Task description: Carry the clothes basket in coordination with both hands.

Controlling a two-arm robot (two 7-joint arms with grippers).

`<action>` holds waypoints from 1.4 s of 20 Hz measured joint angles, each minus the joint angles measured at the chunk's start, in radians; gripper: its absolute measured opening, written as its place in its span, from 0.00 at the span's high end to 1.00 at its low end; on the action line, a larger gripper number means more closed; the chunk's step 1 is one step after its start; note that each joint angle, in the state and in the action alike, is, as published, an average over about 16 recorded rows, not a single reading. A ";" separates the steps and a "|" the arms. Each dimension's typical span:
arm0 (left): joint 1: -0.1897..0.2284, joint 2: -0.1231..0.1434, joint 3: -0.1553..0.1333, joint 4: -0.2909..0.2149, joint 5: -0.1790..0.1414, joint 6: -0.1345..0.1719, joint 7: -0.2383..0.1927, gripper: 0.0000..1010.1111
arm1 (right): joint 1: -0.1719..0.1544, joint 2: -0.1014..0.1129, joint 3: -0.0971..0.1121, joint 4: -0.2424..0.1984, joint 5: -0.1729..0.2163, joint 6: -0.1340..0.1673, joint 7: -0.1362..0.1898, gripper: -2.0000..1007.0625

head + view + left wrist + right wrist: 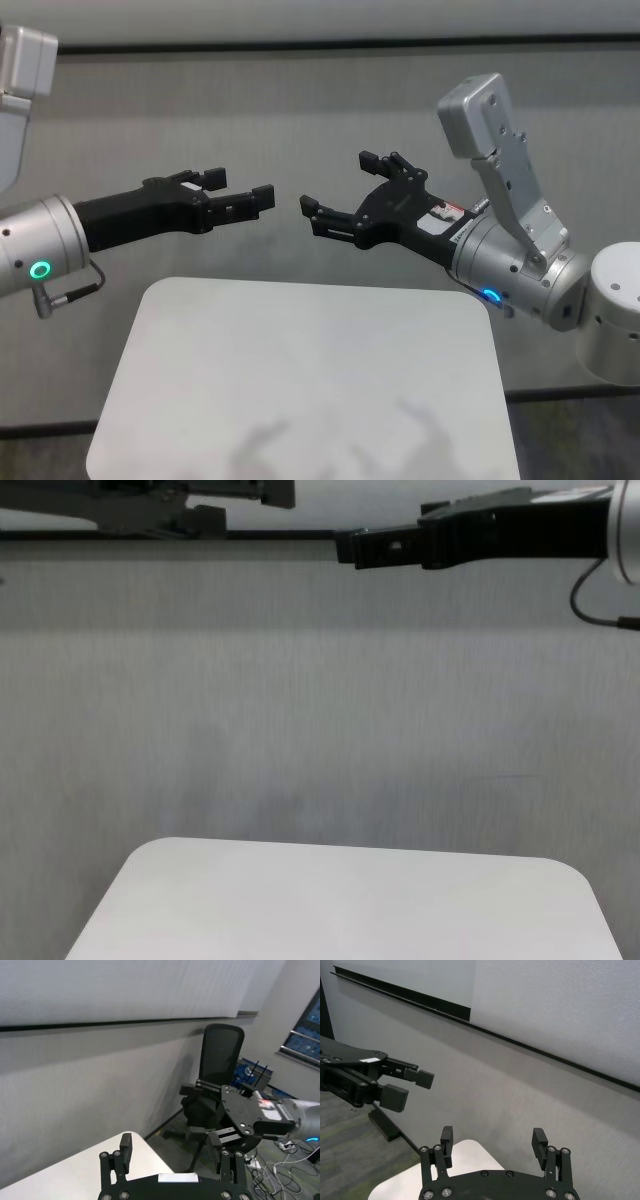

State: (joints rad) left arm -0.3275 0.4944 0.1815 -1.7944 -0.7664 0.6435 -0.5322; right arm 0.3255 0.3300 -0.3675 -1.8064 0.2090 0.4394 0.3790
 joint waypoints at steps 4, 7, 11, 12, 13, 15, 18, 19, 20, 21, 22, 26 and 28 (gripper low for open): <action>-0.002 0.008 0.008 0.006 -0.009 -0.020 -0.013 0.01 | -0.002 0.005 0.000 -0.001 0.022 0.001 0.003 0.00; -0.004 0.014 0.014 0.010 -0.015 -0.024 -0.019 0.01 | -0.002 0.007 -0.001 0.000 0.032 0.001 0.002 0.00; -0.008 0.020 0.020 0.015 -0.019 -0.025 -0.023 0.01 | -0.001 0.009 -0.002 0.001 0.038 -0.002 0.000 0.00; -0.009 0.021 0.021 0.016 -0.020 -0.025 -0.023 0.01 | -0.001 0.009 -0.003 0.001 0.039 -0.002 -0.001 0.00; -0.010 0.022 0.022 0.016 -0.020 -0.024 -0.024 0.01 | -0.001 0.009 -0.003 0.002 0.040 -0.003 -0.001 0.00; -0.011 0.024 0.024 0.017 -0.020 -0.024 -0.024 0.01 | 0.000 0.009 -0.003 0.002 0.040 -0.004 -0.002 0.00; -0.011 0.024 0.024 0.018 -0.020 -0.023 -0.024 0.01 | 0.000 0.009 -0.004 0.002 0.040 -0.004 -0.002 0.00; -0.011 0.024 0.024 0.018 -0.020 -0.023 -0.024 0.01 | 0.000 0.009 -0.004 0.003 0.040 -0.004 -0.001 0.00; -0.011 0.023 0.024 0.017 -0.019 -0.023 -0.024 0.01 | 0.000 0.009 -0.004 0.003 0.040 -0.004 -0.001 0.00; -0.011 0.023 0.023 0.017 -0.019 -0.022 -0.024 0.01 | 0.000 0.009 -0.004 0.003 0.039 -0.004 -0.001 0.00; -0.011 0.023 0.023 0.017 -0.019 -0.022 -0.024 0.01 | 0.000 0.009 -0.004 0.003 0.039 -0.004 -0.001 0.00; -0.010 0.022 0.022 0.017 -0.019 -0.021 -0.024 0.01 | 0.000 0.008 -0.003 0.003 0.038 -0.004 -0.001 0.00; -0.010 0.022 0.022 0.016 -0.019 -0.020 -0.023 0.01 | 0.000 0.008 -0.003 0.003 0.038 -0.004 -0.001 0.00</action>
State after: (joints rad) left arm -0.3375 0.5164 0.2035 -1.7780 -0.7850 0.6233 -0.5555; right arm 0.3255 0.3383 -0.3709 -1.8035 0.2467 0.4358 0.3779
